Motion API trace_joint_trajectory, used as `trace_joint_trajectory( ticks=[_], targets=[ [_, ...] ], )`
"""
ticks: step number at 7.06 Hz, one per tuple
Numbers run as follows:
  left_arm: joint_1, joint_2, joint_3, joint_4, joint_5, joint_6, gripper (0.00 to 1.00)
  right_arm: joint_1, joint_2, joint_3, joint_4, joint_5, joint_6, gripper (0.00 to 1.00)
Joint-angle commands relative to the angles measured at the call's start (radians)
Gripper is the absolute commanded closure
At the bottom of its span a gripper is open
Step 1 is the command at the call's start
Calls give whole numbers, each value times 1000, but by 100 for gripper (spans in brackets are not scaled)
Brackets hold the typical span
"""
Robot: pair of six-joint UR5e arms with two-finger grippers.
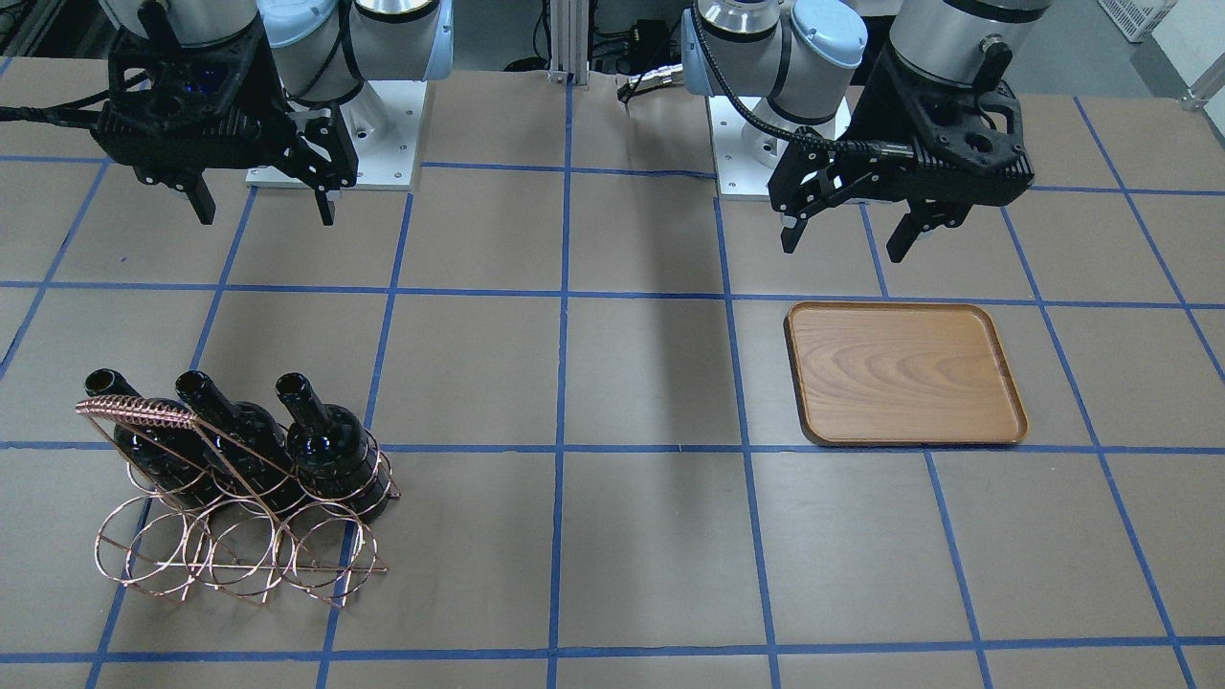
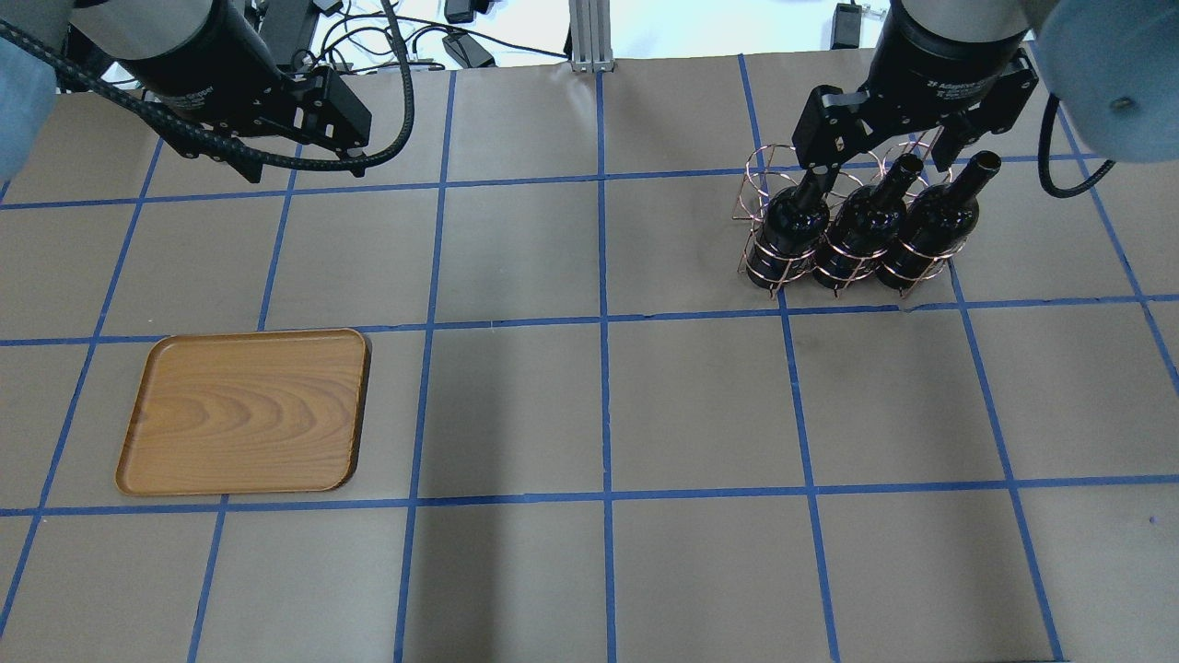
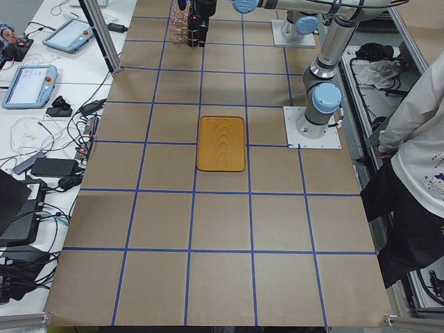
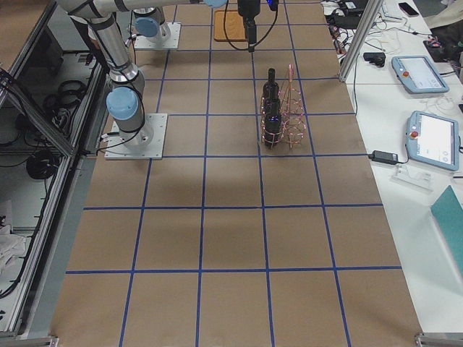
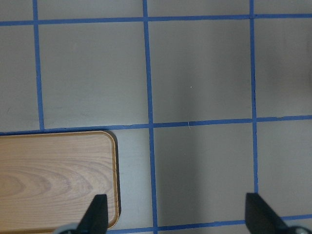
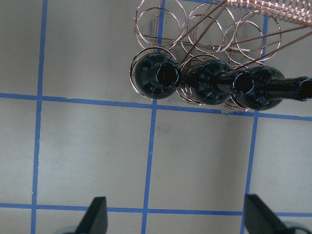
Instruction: Take wine from basket and place on tray
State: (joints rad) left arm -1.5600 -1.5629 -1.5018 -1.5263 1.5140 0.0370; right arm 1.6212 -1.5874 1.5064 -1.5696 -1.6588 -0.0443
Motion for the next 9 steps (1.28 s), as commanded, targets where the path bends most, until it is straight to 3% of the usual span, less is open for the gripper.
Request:
trace_joint_trajectory(
  ticks=[1,3,6,9],
  targets=[
    [0,0,0,0,0,0,0,-62,4,0,-18,19,-85,0],
    [0,3,0,0,0,1,0,-182,29,2,-56,98,-263,0],
    [0,1,0,0,0,1,0,-190,156,3,-205,93,-323,0],
    [0,1,0,0,0,1,0,-190,179,82,-260,99,-324,12]
  ],
)
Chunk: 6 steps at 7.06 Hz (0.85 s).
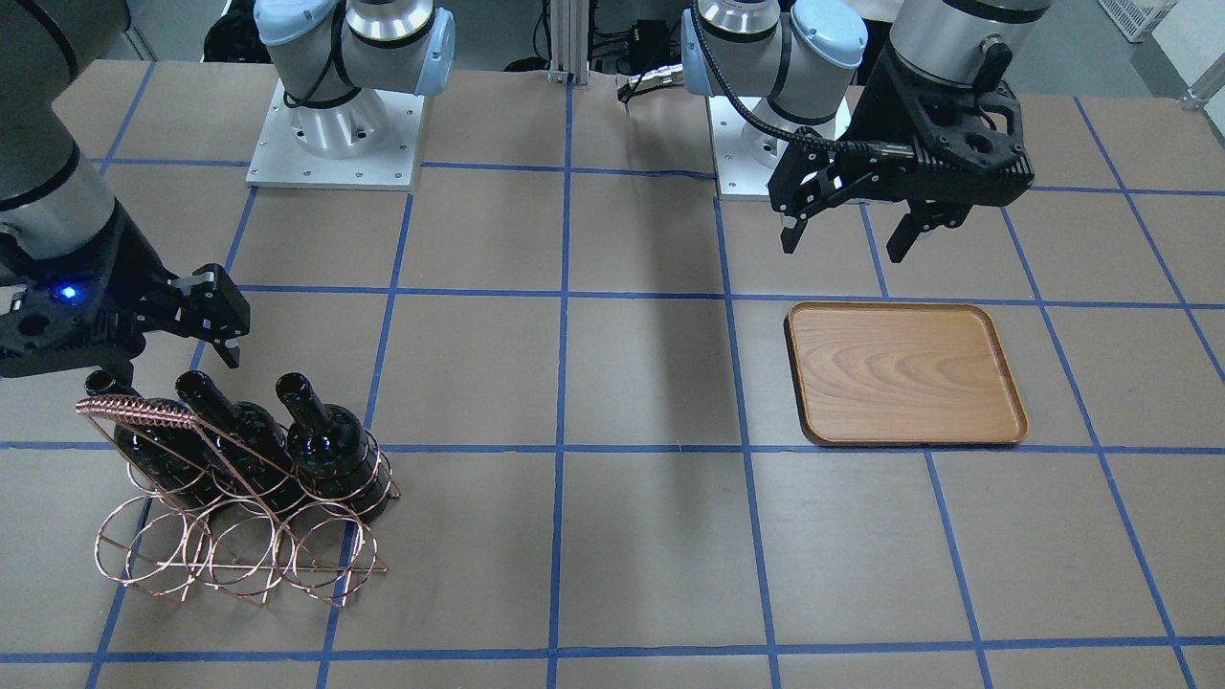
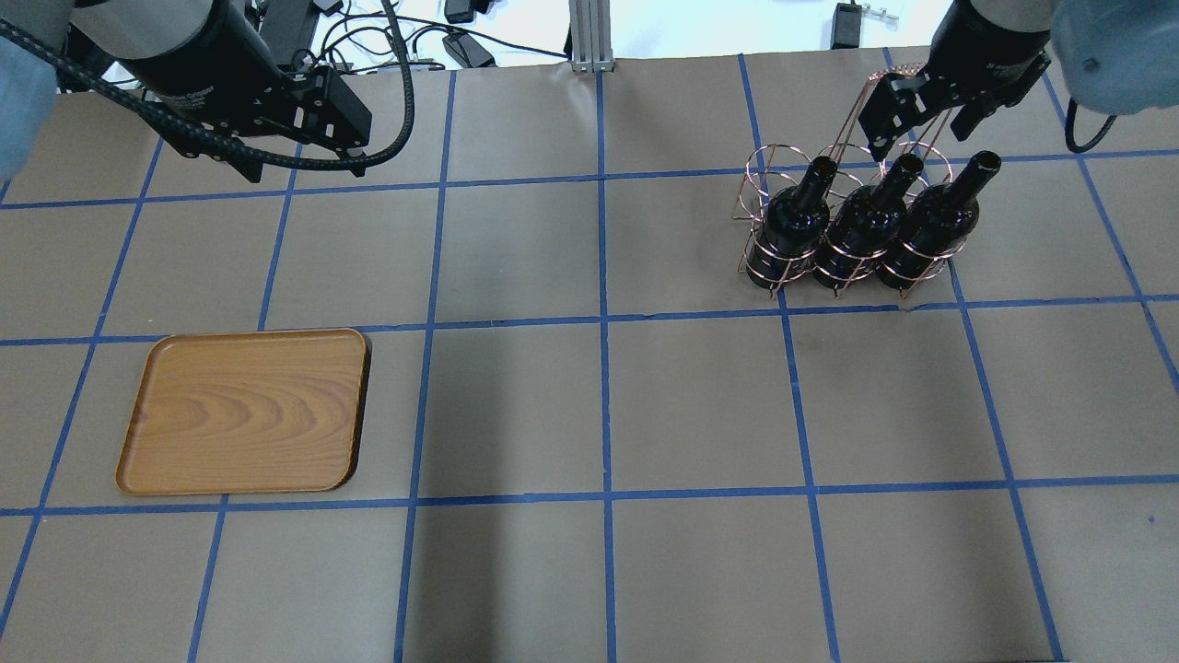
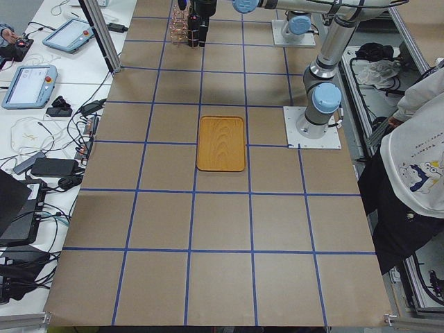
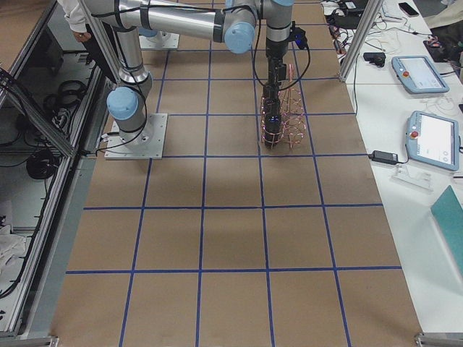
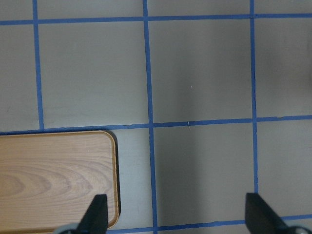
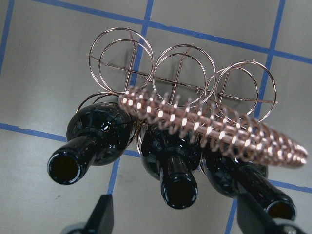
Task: Take wine from basket and place on tray
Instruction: 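Move the right gripper over the wine rack and lower toward the middle bottle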
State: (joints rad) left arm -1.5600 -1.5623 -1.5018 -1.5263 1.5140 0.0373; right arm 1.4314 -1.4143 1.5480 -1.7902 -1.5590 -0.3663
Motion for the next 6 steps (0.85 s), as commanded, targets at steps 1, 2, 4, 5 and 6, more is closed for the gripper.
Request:
trace_joint_trajectory(
  ticks=[1,2,4,5,6],
  targets=[
    [0,1,0,2,0,1,0,0,6,61,-43,-7,-6,15],
    [0,-1,0,0,0,1,0,0,8,61,-41,-12,-6,15],
    [0,-1,0,0,0,-1,0,0,23,61,-41,-10,-6,26],
    [0,-2,0,0,0,-1,0,0,23,61,-41,-10,-6,29],
    [0,-1,0,2,0,-1,0,0,23,61,-43,-10,-8,31]
  ],
)
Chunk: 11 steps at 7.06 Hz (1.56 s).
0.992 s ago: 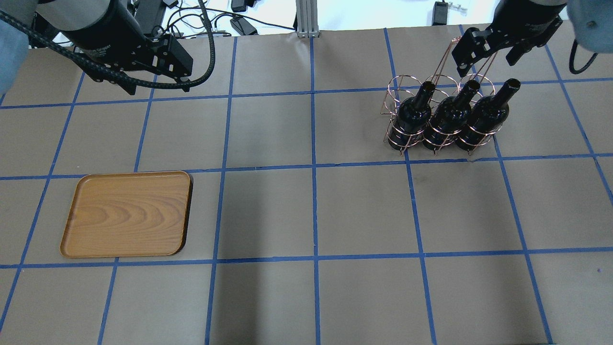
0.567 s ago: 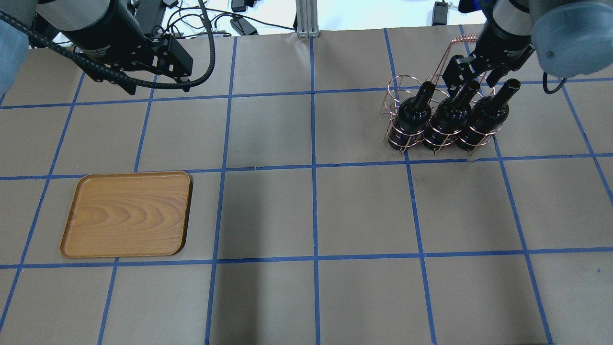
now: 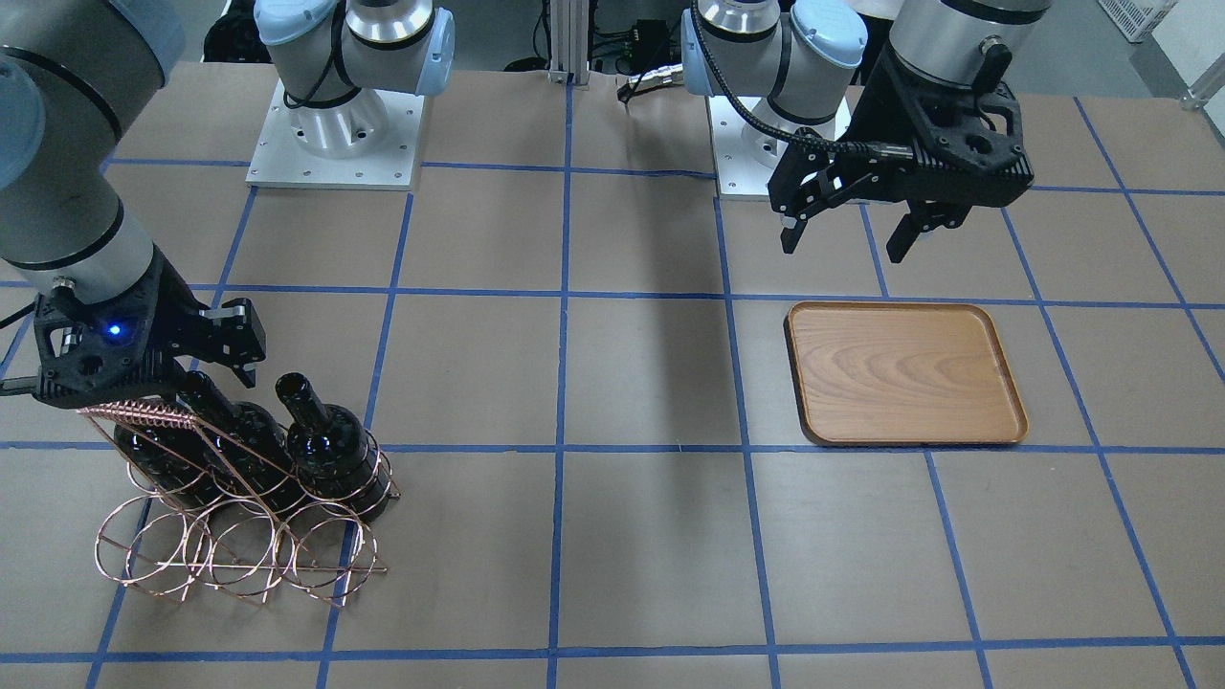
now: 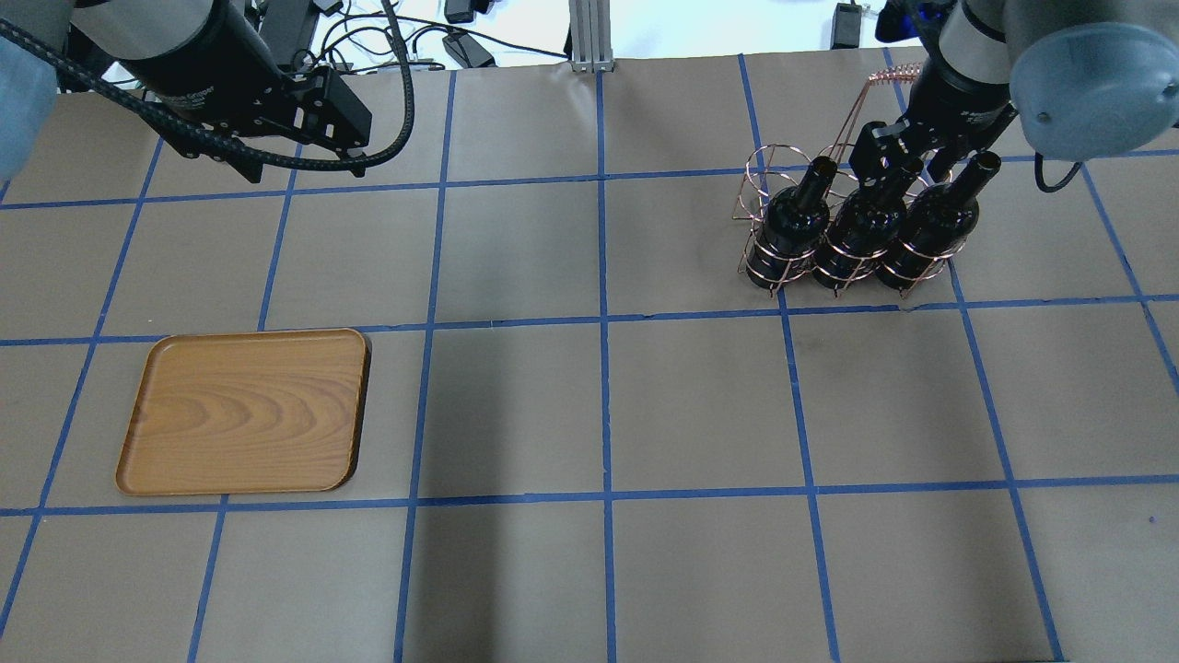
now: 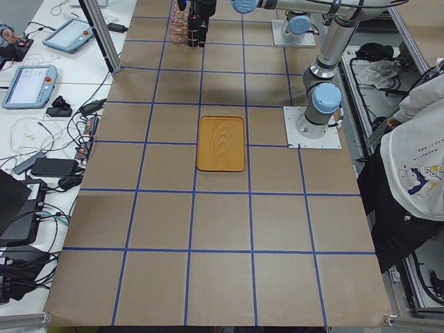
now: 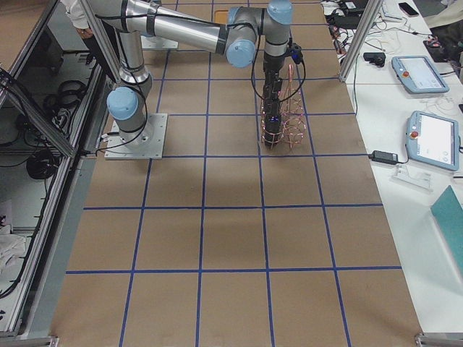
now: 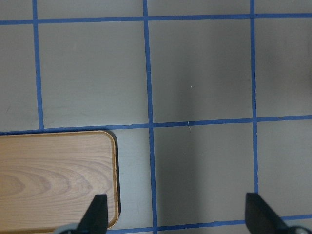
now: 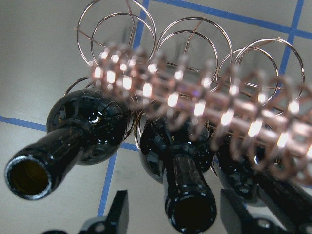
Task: Take wine from basket and place on tray
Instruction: 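Move the right gripper over the wine rack and lower toward the middle bottle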
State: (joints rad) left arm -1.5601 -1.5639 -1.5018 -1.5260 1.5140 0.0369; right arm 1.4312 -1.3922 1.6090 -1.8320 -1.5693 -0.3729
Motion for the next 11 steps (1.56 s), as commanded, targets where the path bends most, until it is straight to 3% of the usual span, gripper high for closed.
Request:
trace_joint_trajectory(
  ticks=[1,4,7,8,9,11],
  targets=[
    [0,2,0,3,0,1,0,0,2,0,0,-3,-1,36],
    [0,-1,0,1,0,0,0,0,9,0,2,-3,0,38],
    [0,-1,0,3,0,0,0,0,9,-1,-4,-5,-4,83],
    [0,-1,0,1,0,0,0,0,9,-3,-4,-5,-4,86],
    [0,-1,0,3,0,0,0,0,9,-4,-4,-5,-6,98],
    [0,-1,0,3,0,0,0,0,6,-17,7,-6,-8,100]
  ],
)
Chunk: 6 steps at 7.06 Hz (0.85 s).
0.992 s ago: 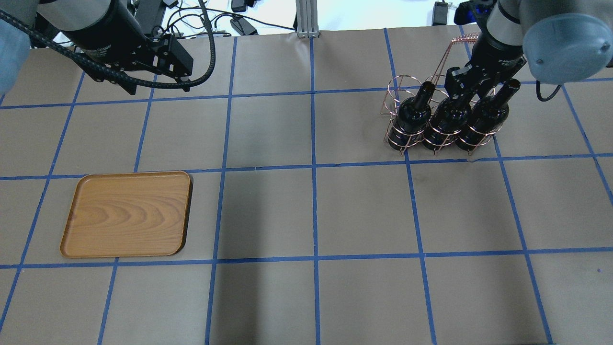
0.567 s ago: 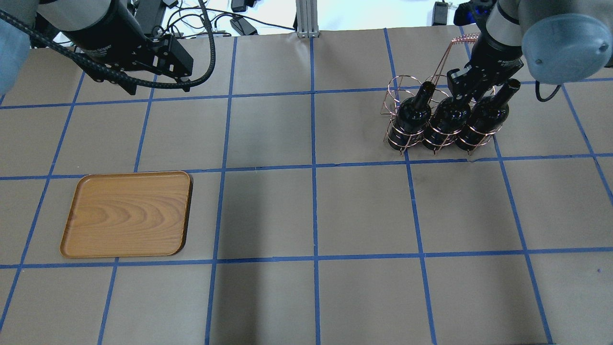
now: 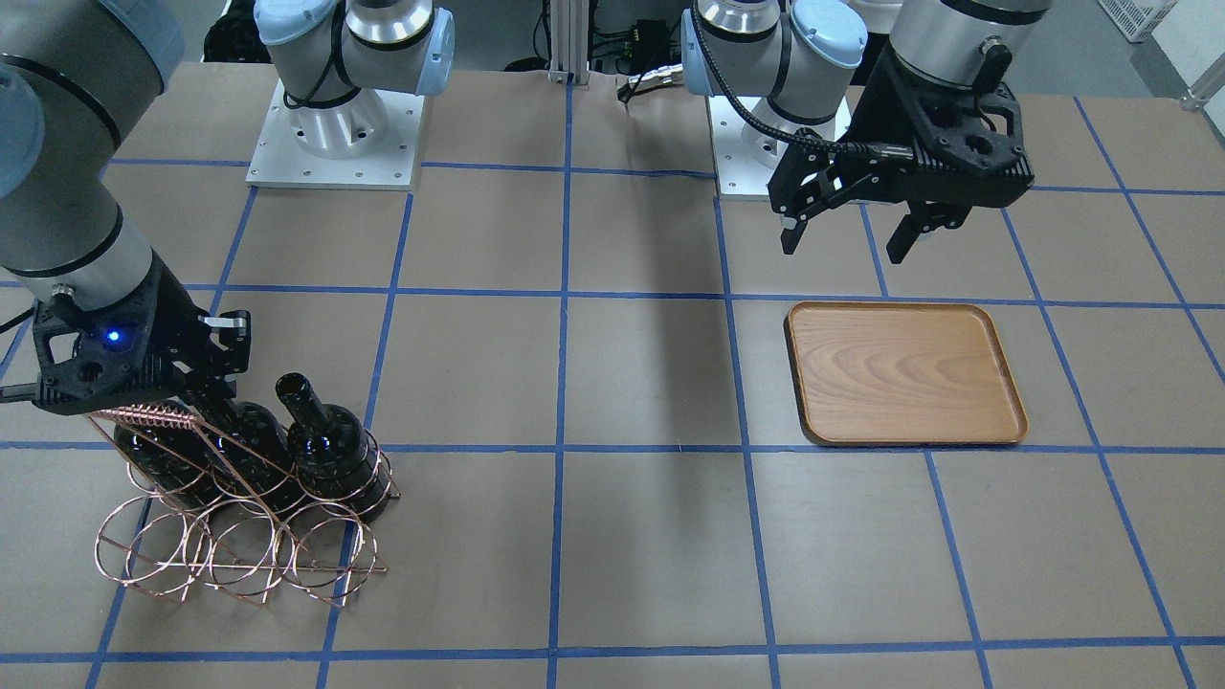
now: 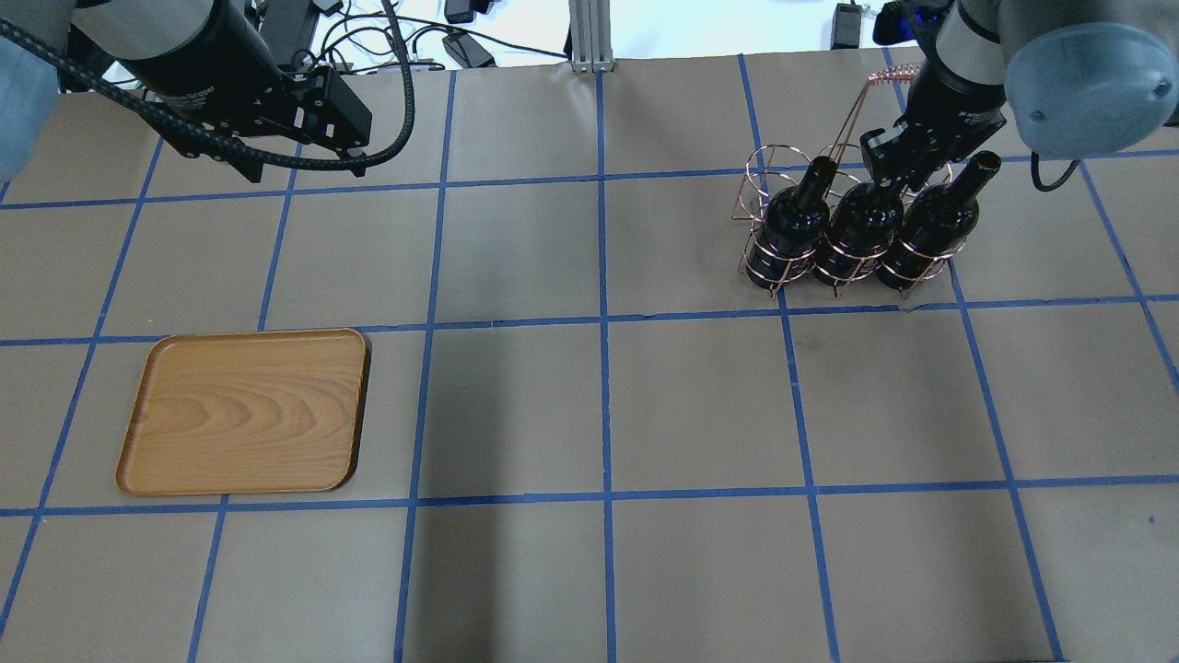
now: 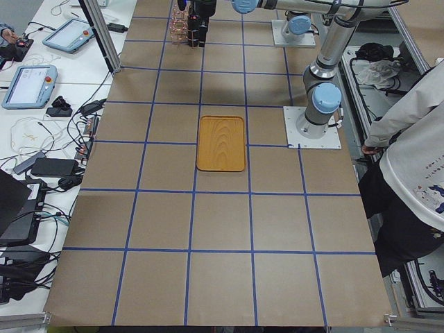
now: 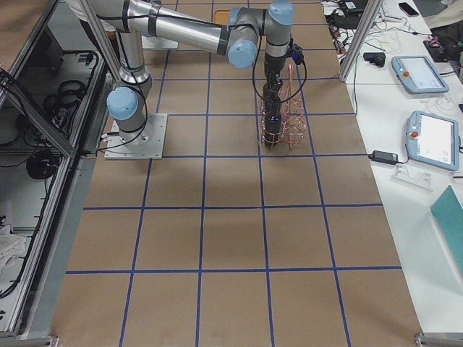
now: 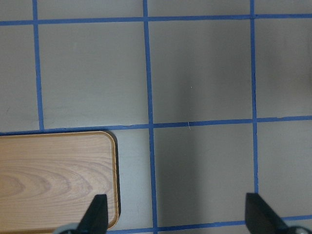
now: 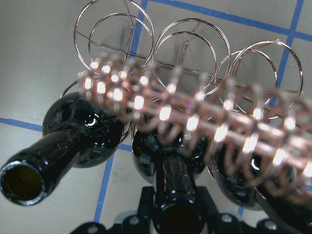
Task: Take wine from basket and place on tray
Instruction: 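Move the right gripper over the wine rack and lower toward the middle bottle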
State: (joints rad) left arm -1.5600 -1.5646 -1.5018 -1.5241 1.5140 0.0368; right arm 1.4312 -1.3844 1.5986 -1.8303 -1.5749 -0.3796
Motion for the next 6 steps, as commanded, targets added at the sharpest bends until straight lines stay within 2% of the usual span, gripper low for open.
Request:
trace_joint_trajectory(
  ticks=[1,4,6],
  targets=[
    [0,0,0,-1,0,0,0,0,-2,-31,19,-20,-2,100],
    [0,0,0,1,0,0,0,2,-13,-144,187,-30,-2,100],
    [0,-2,0,1,0,0,0,3,-28,-170,238,-27,-1,100]
  ],
)
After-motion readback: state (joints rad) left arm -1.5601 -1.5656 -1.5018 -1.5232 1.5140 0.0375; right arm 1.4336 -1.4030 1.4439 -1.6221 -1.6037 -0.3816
